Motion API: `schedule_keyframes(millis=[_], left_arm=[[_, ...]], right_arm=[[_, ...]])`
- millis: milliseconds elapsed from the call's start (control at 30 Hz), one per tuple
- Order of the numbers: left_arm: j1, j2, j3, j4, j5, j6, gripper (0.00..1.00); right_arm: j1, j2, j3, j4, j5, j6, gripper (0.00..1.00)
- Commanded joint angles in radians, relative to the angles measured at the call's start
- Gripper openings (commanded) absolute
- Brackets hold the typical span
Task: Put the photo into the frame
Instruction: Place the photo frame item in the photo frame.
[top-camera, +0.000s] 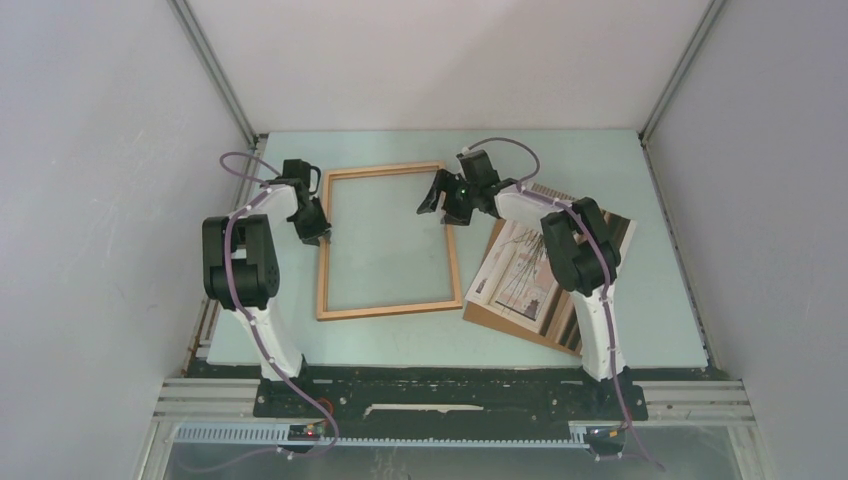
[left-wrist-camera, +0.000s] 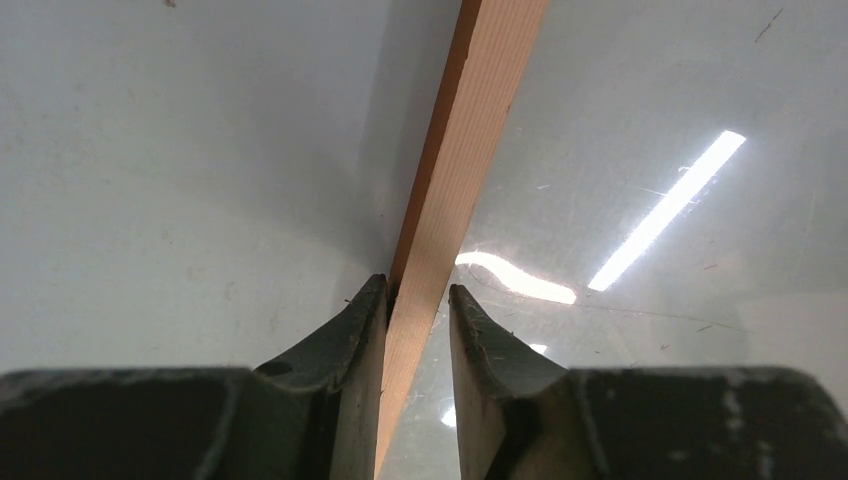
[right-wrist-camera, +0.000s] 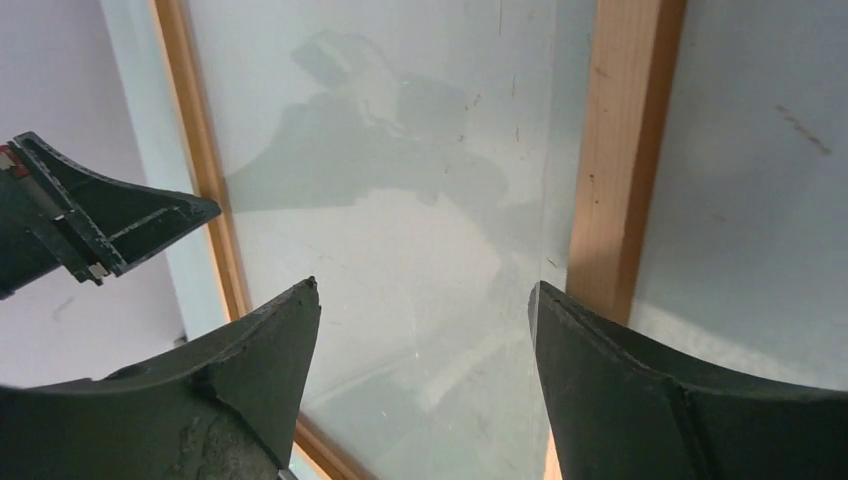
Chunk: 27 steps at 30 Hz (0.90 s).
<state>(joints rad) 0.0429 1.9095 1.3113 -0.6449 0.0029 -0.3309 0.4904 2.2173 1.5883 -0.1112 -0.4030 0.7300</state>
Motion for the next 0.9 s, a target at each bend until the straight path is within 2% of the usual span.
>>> schedule_keyframes(millis=[0, 233, 300, 400, 533, 600, 867], left_arm=[[0.003, 0.022, 0.029, -0.016, -0.061, 0.027, 0.08], [0.003, 0.023, 0.037, -0.016, -0.051, 0.025, 0.09], [0.003, 0.012, 0.036, -0.015, -0.041, 0.023, 0.12], [0.000, -0.023, 0.035, -0.011, -0.026, 0.019, 0.21], [0.002, -0.081, 0.016, 0.007, 0.023, 0.013, 0.37], [0.001, -0.091, 0.014, 0.010, 0.038, 0.009, 0.47], [0.002, -0.111, 0.006, 0.035, 0.075, 0.003, 0.66]], right_arm=[[-0.009, -0.082, 0.059, -0.156, 0.094, -0.113, 0.85], [-0.026, -0.123, 0.067, -0.266, 0.217, -0.203, 0.85], [-0.030, -0.150, 0.048, -0.277, 0.260, -0.231, 0.85], [-0.035, -0.191, -0.002, -0.261, 0.289, -0.249, 0.85], [-0.050, -0.217, -0.070, -0.206, 0.256, -0.251, 0.84], [-0.054, -0.199, -0.061, -0.201, 0.238, -0.247, 0.84], [-0.016, -0.109, 0.044, -0.173, 0.331, -0.242, 0.85]])
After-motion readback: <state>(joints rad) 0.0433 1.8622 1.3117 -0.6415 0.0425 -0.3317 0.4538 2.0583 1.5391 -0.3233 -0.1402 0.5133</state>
